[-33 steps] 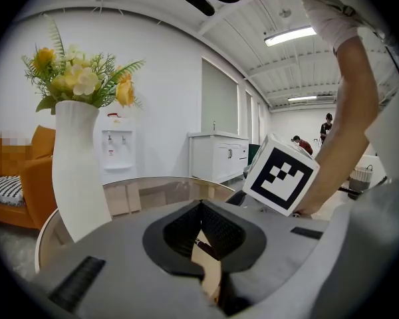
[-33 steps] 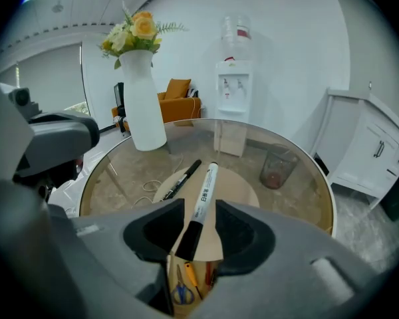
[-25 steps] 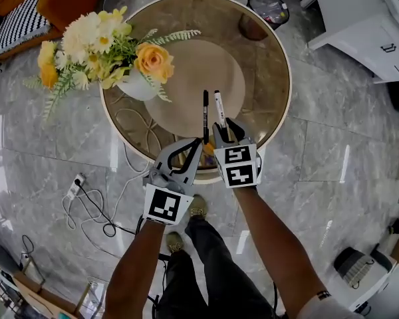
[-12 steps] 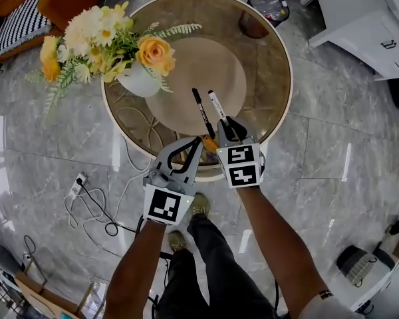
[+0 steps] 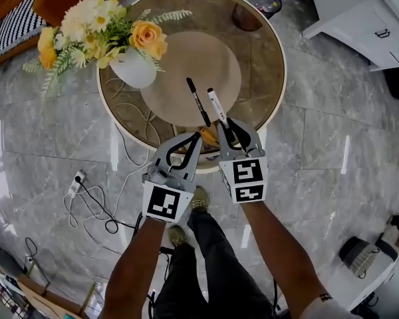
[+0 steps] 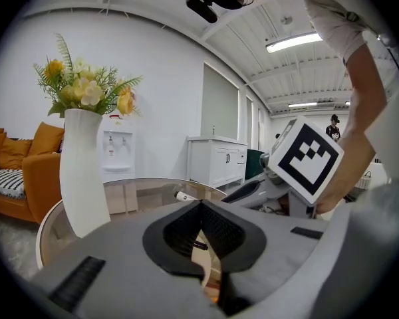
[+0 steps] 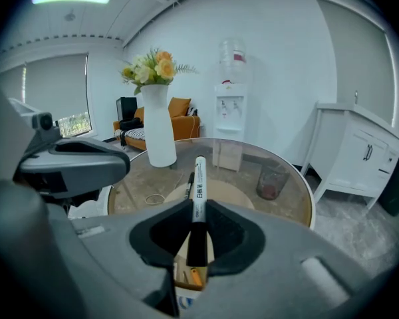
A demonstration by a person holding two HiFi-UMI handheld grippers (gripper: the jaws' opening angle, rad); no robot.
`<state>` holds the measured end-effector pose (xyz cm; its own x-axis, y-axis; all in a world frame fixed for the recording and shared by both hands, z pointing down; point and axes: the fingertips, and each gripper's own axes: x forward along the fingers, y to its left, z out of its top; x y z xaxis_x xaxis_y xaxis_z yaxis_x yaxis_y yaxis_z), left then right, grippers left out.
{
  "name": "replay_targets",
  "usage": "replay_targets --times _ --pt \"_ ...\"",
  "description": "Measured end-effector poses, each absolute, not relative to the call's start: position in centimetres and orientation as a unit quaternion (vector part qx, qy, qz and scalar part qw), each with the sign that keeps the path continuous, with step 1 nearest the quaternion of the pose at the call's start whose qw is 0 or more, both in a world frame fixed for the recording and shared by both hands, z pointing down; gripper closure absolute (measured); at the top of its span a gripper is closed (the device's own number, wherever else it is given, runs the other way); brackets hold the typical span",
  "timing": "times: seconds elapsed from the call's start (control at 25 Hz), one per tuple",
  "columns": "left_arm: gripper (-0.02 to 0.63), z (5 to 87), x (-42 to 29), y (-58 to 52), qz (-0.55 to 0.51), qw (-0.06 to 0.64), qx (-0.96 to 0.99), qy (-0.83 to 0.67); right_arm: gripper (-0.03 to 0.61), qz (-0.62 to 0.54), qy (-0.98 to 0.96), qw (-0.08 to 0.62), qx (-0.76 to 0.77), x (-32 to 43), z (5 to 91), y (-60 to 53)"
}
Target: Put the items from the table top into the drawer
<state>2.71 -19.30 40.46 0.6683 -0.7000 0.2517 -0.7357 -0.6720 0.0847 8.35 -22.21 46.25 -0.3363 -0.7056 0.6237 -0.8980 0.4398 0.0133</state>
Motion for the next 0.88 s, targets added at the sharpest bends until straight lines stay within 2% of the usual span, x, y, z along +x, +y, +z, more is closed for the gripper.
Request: replay_targets --times 0.88 --pt "0.613 37.9 -0.6 -7.0 0.097 0.074 0.92 -0.372 0.512 0.144 -0.808 0.218 0.529 4.7 39.9 -6.8"
